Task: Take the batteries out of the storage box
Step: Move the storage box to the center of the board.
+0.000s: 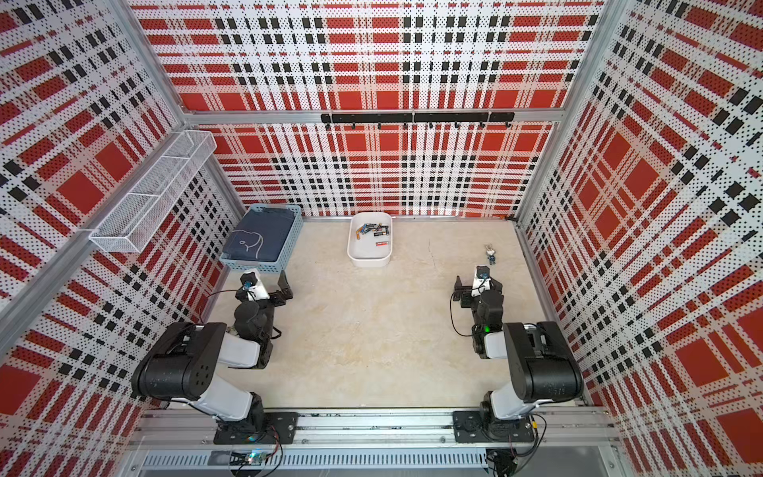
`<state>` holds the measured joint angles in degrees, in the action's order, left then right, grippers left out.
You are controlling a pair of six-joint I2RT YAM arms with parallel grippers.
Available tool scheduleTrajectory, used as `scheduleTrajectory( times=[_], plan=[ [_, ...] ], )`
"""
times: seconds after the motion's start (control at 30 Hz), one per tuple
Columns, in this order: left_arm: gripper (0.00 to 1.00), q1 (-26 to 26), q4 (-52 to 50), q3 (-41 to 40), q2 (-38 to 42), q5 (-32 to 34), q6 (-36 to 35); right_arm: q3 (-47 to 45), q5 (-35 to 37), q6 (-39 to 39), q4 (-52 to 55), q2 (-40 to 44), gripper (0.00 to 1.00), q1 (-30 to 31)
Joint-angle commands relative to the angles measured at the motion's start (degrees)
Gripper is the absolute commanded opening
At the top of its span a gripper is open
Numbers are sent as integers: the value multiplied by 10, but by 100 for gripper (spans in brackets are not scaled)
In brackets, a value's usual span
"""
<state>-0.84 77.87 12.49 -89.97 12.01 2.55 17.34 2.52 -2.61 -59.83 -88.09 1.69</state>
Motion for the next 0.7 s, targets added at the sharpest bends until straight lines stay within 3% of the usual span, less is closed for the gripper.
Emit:
scheduleTrajectory(
  times=[0.0,0.23,0.53,0.57,0.6,0.67],
  plan=[
    [99,0,0,2,0,0,-5,9,-3,-3,2,-2,100,-5],
    [99,12,0,-1,2,-26,4,12,-3,-6,6,-3,100,-7],
    [99,-1,0,3,0,2,-4,11,2,-7,7,0,100,-7],
    [98,-1,0,2,1,3,-5,23,11,-11,33,7,100,-7],
    [91,-5,2,1,2,7,-6,42,22,-15,78,22,99,-7],
    [88,-41,-32,6,35,68,-30,128,26,-31,268,63,92,-7]
  ],
)
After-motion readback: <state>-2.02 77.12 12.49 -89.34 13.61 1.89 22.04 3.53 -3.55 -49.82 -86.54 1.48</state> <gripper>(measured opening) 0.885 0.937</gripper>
